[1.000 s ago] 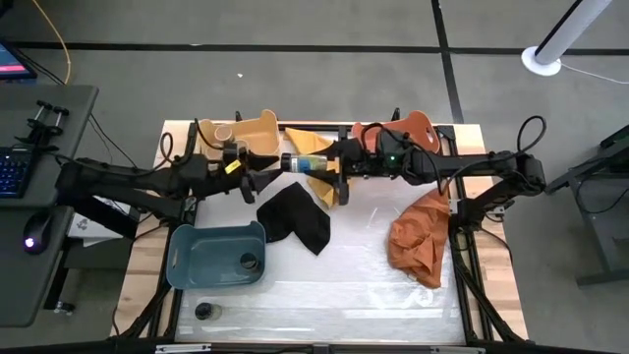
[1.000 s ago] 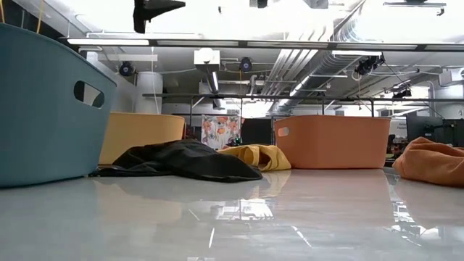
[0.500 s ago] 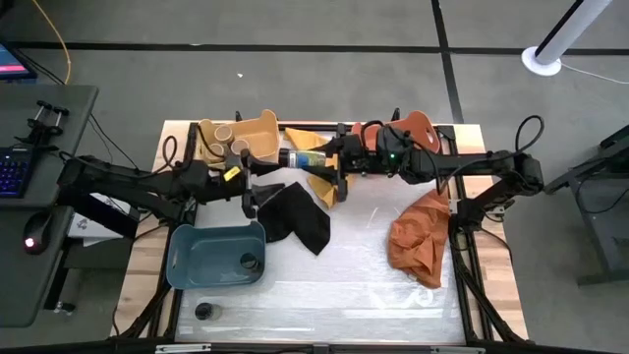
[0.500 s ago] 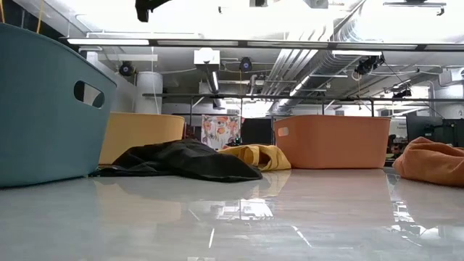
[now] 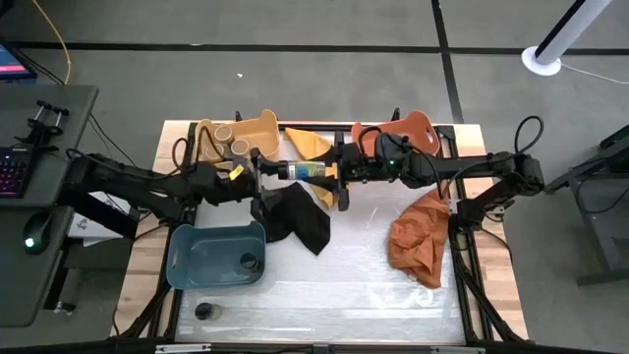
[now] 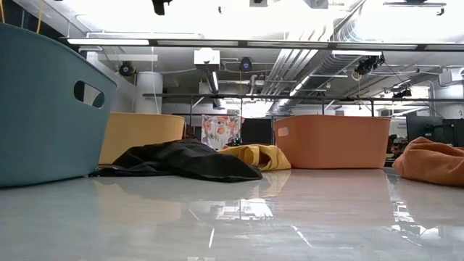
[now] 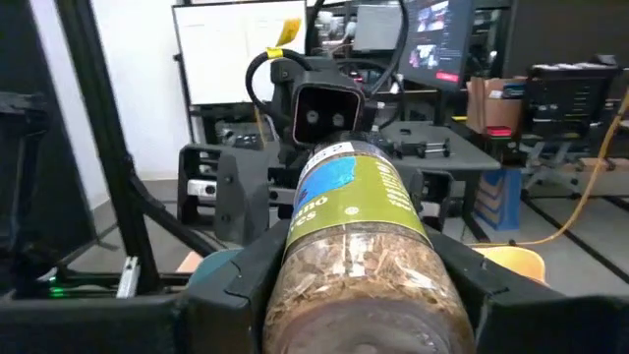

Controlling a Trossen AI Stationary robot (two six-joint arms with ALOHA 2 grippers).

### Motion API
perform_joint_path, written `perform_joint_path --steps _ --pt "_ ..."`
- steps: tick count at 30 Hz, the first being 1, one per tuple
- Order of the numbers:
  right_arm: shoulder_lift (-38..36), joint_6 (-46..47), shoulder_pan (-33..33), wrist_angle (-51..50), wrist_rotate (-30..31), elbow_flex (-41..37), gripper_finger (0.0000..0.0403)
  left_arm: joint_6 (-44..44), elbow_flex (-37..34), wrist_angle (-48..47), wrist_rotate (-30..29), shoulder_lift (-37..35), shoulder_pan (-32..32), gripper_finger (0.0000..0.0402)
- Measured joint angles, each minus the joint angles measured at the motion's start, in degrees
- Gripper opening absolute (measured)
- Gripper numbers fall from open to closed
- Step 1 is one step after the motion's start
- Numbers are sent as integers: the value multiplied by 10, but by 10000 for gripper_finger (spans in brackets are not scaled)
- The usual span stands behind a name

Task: Sort spices by type
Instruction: Put the top black spice bottle into the blue bin

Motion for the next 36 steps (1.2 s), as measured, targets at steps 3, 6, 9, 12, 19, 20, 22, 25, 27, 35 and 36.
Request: perform_joint_path --steps 3,6,9,12,19,20,22,25,27,35,36 --pt "0 11 0 -6 -27 0 167 15 21 -1 8 19 0 284" --pt "0 14 0 -23 -44 0 167 37 45 -1 21 34 0 284" --pt "0 13 0 -29 -51 0 167 47 66 -27 35 51 1 284" --pt "0 12 0 -25 -51 0 167 50 75 -41 39 64 1 284" --pt "0 12 0 -35 -52 0 167 50 85 -33 38 70 1 284" --pt "0 11 0 -35 -52 0 167 51 85 -33 38 69 1 284" --pt "0 11 0 -35 -52 0 167 49 85 -34 38 68 1 284" --pt "0 11 0 -42 -52 0 167 49 85 -37 37 69 1 274" --pt "0 11 0 -48 -52 0 172 49 85 -36 37 69 1 255" --pt "-3 41 -10 -56 -56 0 234 49 85 -43 35 67 1 162" --pt "-5 43 -13 -58 -56 -1 237 49 85 -50 33 65 1 162"
